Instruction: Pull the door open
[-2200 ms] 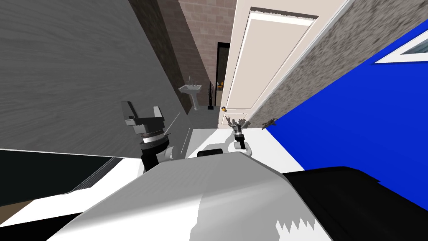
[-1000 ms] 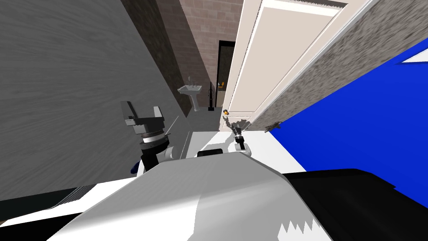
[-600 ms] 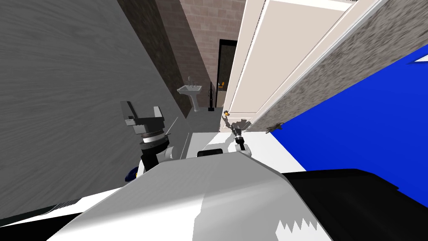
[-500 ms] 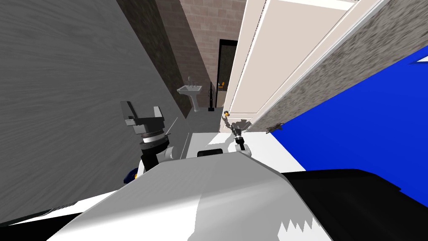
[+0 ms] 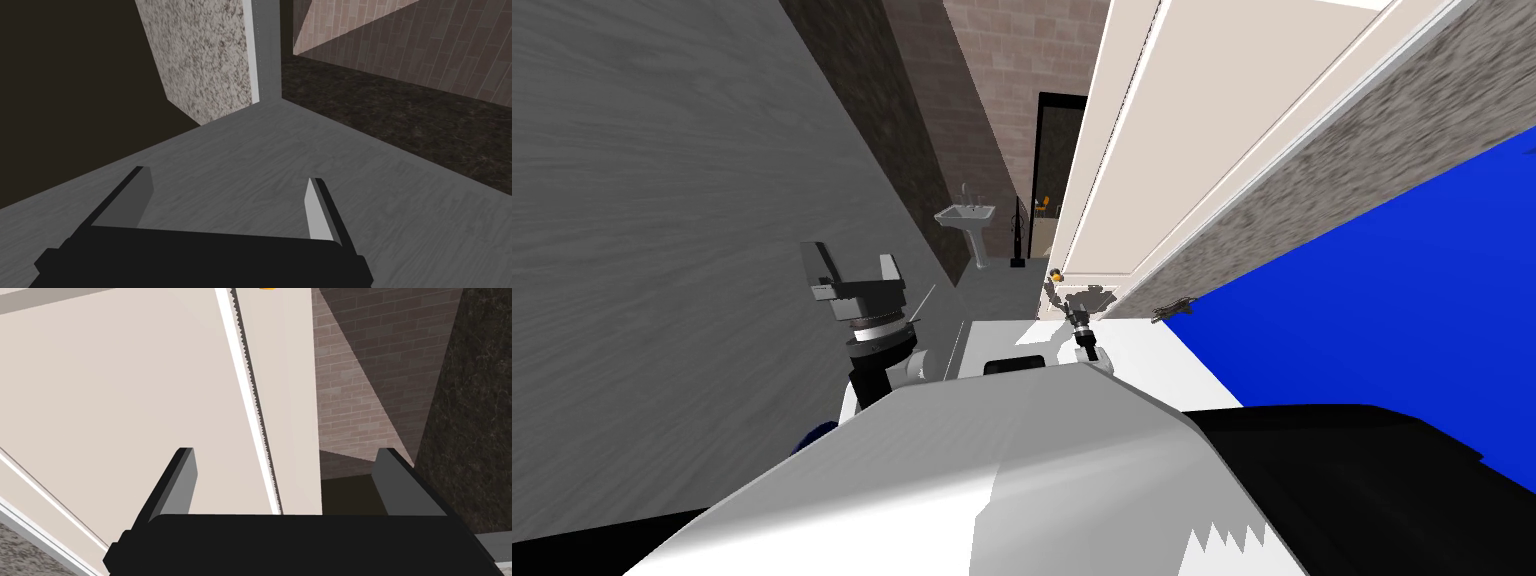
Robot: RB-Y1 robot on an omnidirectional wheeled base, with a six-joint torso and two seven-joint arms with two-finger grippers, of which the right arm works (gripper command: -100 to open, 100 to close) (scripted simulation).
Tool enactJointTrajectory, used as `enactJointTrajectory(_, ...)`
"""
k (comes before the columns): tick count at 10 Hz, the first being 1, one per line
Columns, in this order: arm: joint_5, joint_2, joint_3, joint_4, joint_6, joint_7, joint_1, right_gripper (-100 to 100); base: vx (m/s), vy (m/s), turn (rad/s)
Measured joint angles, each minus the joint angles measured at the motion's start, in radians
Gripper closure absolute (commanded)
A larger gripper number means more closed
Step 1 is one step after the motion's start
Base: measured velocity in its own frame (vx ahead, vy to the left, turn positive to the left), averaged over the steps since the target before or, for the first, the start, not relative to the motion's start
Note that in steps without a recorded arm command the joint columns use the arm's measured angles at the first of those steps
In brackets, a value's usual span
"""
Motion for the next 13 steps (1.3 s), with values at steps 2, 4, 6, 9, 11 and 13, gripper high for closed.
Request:
enactJointTrajectory(2, 0.013, -0.001, -0.012, 0.042, -0.012, 0.029, -0.016, -100, 0.121, 0.002, 0.002)
enactJointTrajectory(4, 0.032, -0.003, -0.025, 0.078, -0.019, 0.059, -0.023, -100, 0.119, 0.008, 0.003)
enactJointTrajectory(6, 0.043, -0.003, -0.036, 0.118, -0.031, 0.086, -0.037, -100, 0.098, 0.012, 0.002)
enactJointTrajectory(9, 0.064, -0.006, -0.052, 0.172, -0.043, 0.123, -0.055, -100, 0.131, 0.008, 0.002)
enactJointTrajectory(11, 0.074, -0.008, -0.064, 0.217, -0.059, 0.15, -0.068, -100, 0.151, -0.008, 0.003)
enactJointTrajectory(13, 0.083, -0.01, -0.071, 0.238, -0.065, 0.166, -0.074, -100, 0.114, -0.005, 0.038)
